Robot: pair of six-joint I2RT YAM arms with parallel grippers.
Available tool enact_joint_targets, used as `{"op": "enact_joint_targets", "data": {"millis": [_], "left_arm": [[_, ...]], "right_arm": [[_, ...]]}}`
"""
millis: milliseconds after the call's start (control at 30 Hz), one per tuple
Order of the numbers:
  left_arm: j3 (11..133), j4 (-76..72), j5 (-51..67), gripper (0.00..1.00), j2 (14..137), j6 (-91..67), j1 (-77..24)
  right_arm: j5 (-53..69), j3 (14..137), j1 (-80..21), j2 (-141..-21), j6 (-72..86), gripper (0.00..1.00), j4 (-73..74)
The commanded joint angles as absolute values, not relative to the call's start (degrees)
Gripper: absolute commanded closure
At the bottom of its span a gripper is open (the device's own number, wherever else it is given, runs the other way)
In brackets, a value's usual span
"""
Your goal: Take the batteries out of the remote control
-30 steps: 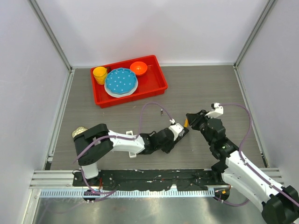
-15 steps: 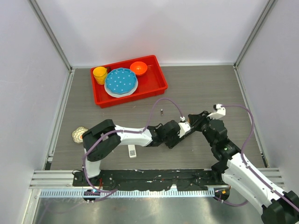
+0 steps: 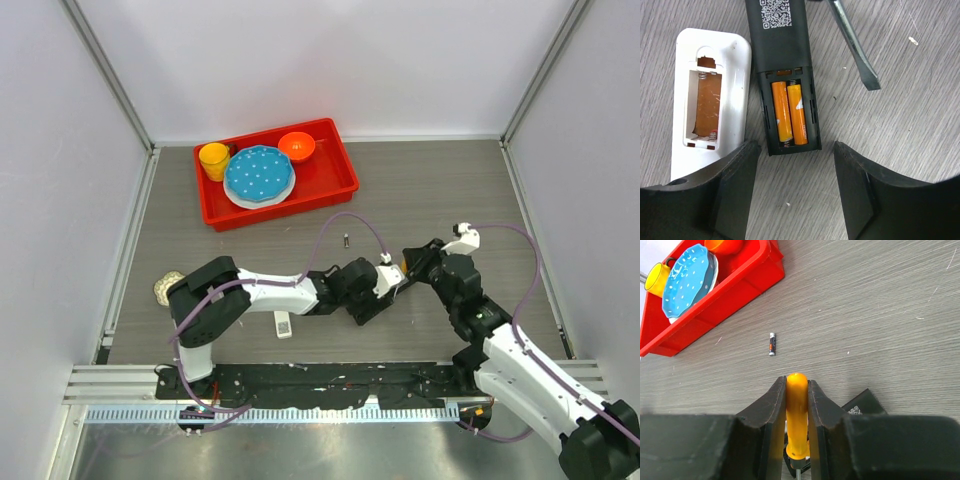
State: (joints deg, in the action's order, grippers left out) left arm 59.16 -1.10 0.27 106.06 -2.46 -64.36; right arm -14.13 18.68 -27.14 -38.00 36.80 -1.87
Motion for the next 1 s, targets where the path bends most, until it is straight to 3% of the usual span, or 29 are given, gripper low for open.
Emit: {"op": "enact_joint_targets", "data": {"millis": [0,333,467,567,700,800,967], "left_arm": [[57.48,1.67,1.67,0.35,105.64,-3.51,-63.19],[59.41,2.64,2.64,0.55,107.14,-3.69,-62.58],[59.24,2.2,2.81,0.56,106.26,-3.78,-62.14],[58.62,1.67,3.51,0.52,105.39,-4.13,-61.61],[57.31,0.27,5.36,0.34,101.97,-5.27,-60.47],[54.32,-4.73,8.87,0.26,97.58,-7.64,-57.93],[48.0,-14.65,20.72,0.22,90.97,-13.09,-53.0]], "right_arm": [[-15.38,19.34,-26.89,-39.54,37.35,0.99,-6.33],[-15.2,17.67,-26.89,-45.79,36.21,0.99,-15.1],[-16.08,14.42,-26.89,-46.5,35.86,0.99,-21.61],[-18.19,13.01,-26.89,-46.49,36.38,0.99,-24.25],[-17.85,12.92,-26.9,-46.67,36.65,0.99,-25.84],[-14.95,13.27,-26.9,-46.5,36.74,0.99,-25.93],[-8.89,13.1,-26.98,-47.02,37.79,0.99,-27.94]]}}
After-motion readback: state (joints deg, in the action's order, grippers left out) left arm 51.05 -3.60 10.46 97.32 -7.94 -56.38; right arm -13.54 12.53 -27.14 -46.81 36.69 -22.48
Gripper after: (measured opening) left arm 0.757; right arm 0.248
